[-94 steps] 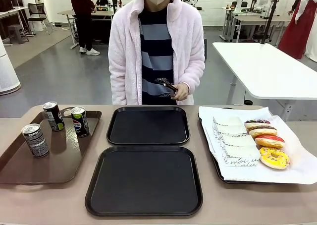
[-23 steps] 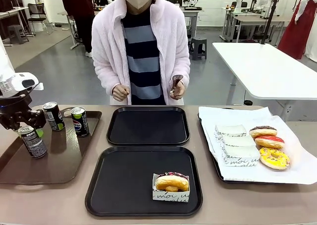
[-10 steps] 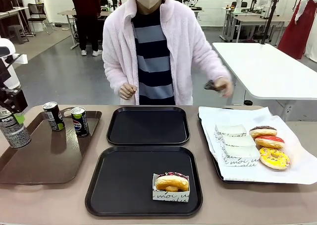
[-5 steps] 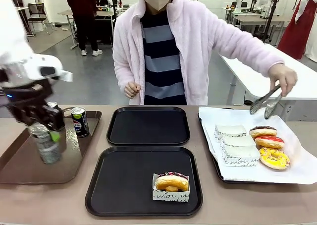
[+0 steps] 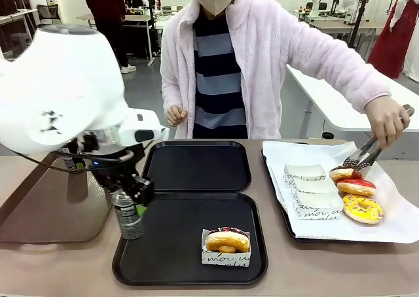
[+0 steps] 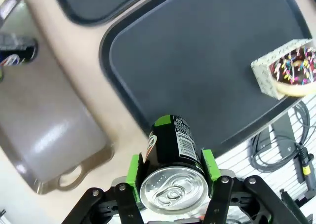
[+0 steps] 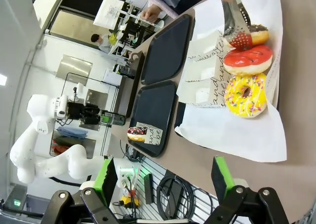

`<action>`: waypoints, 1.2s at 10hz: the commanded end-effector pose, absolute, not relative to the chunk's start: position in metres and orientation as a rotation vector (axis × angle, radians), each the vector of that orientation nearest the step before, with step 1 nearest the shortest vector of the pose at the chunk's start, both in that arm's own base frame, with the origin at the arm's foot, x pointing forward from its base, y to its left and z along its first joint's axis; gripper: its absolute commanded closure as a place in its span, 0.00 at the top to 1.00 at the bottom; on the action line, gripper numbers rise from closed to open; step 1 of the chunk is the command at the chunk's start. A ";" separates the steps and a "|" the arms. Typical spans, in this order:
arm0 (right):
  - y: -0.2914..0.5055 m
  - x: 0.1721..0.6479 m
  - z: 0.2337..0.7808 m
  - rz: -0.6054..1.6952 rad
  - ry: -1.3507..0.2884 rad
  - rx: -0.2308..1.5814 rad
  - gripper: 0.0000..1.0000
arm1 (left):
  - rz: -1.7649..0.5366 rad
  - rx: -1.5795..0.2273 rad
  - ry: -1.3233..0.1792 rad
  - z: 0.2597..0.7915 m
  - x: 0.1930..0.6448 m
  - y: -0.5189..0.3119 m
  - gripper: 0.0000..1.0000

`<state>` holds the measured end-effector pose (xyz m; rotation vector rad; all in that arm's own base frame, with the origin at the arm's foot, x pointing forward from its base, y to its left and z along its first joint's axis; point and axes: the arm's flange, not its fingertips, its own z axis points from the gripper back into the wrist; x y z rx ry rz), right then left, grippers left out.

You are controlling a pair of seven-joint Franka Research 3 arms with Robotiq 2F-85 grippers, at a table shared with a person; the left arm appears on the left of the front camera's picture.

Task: Set up donuts and drinks on trays.
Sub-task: Pick up one Pepsi coke and place it on the Flat Tray.

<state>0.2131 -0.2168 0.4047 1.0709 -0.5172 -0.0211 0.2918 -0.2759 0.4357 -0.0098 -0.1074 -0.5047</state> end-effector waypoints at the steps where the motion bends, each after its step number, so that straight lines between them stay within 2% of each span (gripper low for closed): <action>1: -0.215 0.213 0.404 -0.013 -0.529 1.081 1.00 | -0.464 -0.046 -0.089 0.422 0.316 -0.299 0.58; 5: -0.215 0.213 0.404 -0.013 -0.529 1.081 1.00 | -0.462 -0.048 -0.096 0.400 0.338 -0.328 0.58; 10: -0.215 0.213 0.404 -0.013 -0.529 1.081 1.00 | -0.483 -0.049 -0.106 0.397 0.337 -0.326 0.58; 11: -0.215 0.213 0.404 -0.013 -0.529 1.081 1.00 | -0.485 -0.048 -0.105 0.397 0.337 -0.326 1.00; 12: -0.215 0.213 0.404 -0.013 -0.529 1.081 1.00 | -0.489 -0.048 -0.105 0.398 0.336 -0.326 1.00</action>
